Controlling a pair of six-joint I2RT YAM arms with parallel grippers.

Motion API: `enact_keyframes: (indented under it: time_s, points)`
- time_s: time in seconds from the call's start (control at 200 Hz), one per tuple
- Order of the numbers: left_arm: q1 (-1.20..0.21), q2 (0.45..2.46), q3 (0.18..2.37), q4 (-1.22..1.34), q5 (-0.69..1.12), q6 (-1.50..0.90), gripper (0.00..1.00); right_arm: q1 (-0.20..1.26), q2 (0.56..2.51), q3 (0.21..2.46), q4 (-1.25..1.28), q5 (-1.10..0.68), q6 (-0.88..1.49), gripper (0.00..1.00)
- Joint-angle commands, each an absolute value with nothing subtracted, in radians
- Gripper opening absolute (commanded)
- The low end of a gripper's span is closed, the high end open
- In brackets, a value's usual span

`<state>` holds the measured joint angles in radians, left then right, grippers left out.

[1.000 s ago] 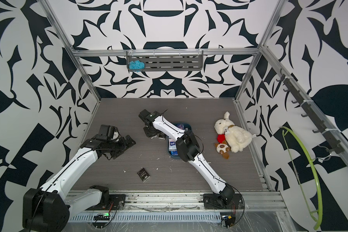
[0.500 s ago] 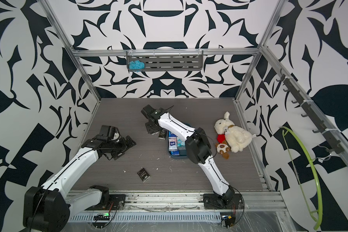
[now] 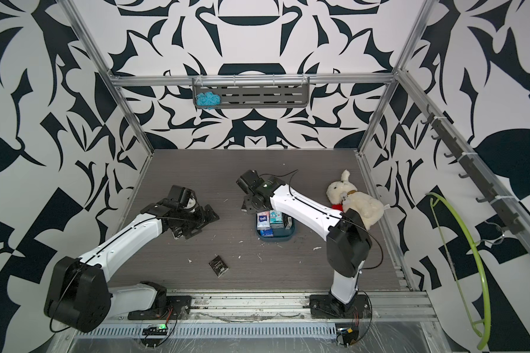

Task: Put the pocket tissues into the storage box
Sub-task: Place the pocket tissues in the storage box.

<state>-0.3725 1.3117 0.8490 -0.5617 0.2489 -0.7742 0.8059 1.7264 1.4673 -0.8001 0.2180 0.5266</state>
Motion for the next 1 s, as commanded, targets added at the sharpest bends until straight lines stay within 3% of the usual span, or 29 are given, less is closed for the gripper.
enact_keyframes:
  time_s: [0.0,0.285,0.84,1.0]
  points:
    - [-0.421,1.361,0.889,-0.550,0.237,-0.785,0.95,0.805,1.597,1.355,-0.793,0.298,0.606,0.39]
    - [-0.506,1.404,0.913,-0.509,0.204,-0.825,0.95,0.805,1.416,1.108,-0.788,0.344,0.680,0.40]
    - [-0.528,1.325,0.856,-0.525,0.141,-0.874,0.95,0.732,1.539,1.092,-0.687,0.333,0.557,0.41]
    - [-0.528,1.332,0.868,-0.519,0.127,-0.874,0.95,0.729,1.540,1.098,-0.705,0.324,0.543,0.51]
